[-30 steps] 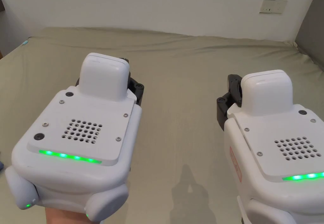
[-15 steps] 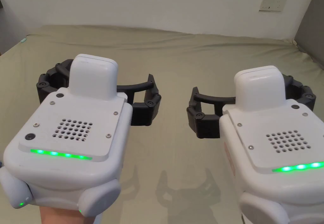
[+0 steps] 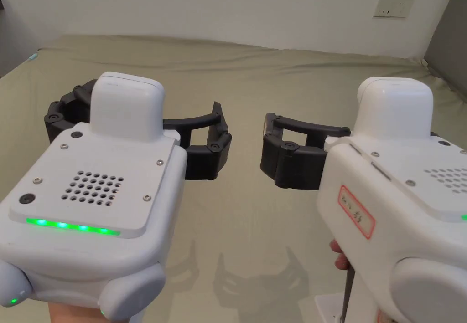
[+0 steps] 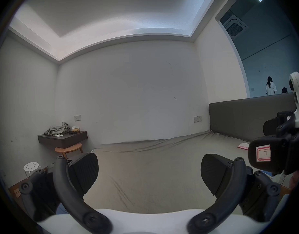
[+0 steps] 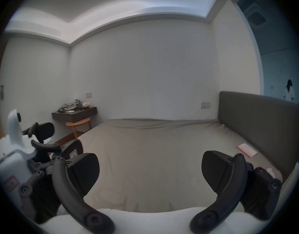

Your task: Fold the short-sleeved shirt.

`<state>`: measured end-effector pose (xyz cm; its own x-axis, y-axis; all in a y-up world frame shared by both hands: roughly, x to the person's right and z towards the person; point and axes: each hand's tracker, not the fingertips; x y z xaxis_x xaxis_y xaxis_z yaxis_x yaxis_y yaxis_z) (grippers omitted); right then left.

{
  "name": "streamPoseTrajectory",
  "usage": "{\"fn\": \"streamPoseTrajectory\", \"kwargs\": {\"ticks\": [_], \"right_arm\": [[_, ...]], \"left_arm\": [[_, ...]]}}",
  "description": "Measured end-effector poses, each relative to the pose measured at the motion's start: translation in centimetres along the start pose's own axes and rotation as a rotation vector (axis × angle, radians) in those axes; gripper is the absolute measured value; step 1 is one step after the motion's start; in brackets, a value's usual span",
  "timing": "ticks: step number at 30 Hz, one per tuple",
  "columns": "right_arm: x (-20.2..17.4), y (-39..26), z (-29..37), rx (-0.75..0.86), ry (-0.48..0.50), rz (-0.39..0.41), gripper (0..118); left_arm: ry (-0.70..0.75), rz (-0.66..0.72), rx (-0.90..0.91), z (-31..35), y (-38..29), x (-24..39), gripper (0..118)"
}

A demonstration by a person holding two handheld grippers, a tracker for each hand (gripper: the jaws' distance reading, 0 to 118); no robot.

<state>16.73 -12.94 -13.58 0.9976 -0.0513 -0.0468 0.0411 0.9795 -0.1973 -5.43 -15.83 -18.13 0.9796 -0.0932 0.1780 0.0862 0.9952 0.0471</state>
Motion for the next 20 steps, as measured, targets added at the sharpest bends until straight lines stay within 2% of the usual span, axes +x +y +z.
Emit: {"fn": "streamPoseTrajectory", "kwargs": {"ticks": [1,3,5,9,14,18,20], "right_arm": [[0.2,0.2,0.2,-0.008,0.016,-0.022,118],[0.3,0.5,0.7,0.004,-0.067,-0.054,118],[-0.1,0.9,1.1,0.031,-0.147,-0.024,118],[-1.0,0.9,1.0,0.028,-0.232,0.049,118],[-2.2,0.4,0.6,-0.005,-0.226,0.064,118],[-1.7,0.0,-0.2,-0.038,-0.199,0.044,116],[-1.3,0.1,-0.7,-0.067,-0.229,0.009,116]], "left_arm": [[0.000,-0.002,0.001,0.0,0.0,-0.1,117],[-0.002,0.002,0.005,0.1,0.0,-0.2,117],[-0.012,0.014,0.010,0.2,-0.1,-0.4,117],[-0.008,0.011,0.006,0.3,-0.2,-0.5,117],[-0.009,0.009,0.002,0.3,-0.2,-0.4,117],[-0.012,0.002,0.002,0.5,-0.3,-0.5,117],[-0.005,-0.008,0.002,0.5,-0.3,-0.6,117]]}}
